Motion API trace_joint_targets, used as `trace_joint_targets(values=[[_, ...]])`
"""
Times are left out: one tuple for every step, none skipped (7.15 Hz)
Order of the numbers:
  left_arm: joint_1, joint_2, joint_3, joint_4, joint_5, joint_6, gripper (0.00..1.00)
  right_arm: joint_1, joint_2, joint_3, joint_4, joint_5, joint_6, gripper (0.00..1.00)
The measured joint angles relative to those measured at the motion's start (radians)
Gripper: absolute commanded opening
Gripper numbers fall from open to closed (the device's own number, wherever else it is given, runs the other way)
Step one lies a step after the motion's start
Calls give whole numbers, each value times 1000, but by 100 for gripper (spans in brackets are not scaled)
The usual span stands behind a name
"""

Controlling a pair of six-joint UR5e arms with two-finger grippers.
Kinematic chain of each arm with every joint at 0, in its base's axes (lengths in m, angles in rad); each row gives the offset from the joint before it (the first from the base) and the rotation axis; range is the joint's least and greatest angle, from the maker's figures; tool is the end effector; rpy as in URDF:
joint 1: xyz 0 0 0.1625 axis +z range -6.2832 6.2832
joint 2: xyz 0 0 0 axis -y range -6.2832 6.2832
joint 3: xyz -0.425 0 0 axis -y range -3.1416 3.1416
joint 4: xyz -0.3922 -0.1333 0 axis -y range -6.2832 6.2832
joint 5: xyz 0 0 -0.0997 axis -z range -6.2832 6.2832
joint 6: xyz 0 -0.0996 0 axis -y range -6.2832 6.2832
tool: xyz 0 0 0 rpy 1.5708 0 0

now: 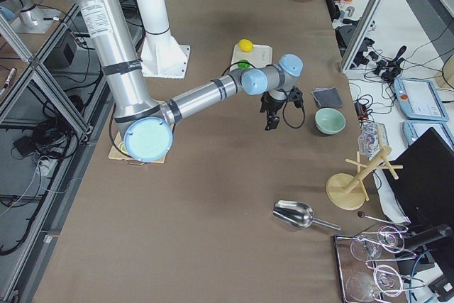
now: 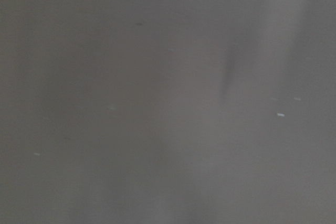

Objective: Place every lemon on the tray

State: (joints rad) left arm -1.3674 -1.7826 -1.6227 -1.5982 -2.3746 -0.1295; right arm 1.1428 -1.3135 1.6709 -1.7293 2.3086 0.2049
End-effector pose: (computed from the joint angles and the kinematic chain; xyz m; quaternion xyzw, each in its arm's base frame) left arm 0.0575 -0.5837 0.5134 0.0675 0.4038 0.0903 0.9079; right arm -0.1837 -0.5624 0.4888 -0.0237 -0.3698 -0.1389 0.9184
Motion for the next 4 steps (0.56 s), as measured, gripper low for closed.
trace_joint_targets(values=[[-5,0,2,3,1,23,97,96,-55,-13,0,0,-125,100],[-22,8,6,16,2,76,97,194,-113,-22,0,5,-239,100],[-60,30,11,36,4,124,97,285,-177,-28,8,10,-344,100],[-104,58,14,51,4,160,97,362,-236,-36,36,14,-416,100]])
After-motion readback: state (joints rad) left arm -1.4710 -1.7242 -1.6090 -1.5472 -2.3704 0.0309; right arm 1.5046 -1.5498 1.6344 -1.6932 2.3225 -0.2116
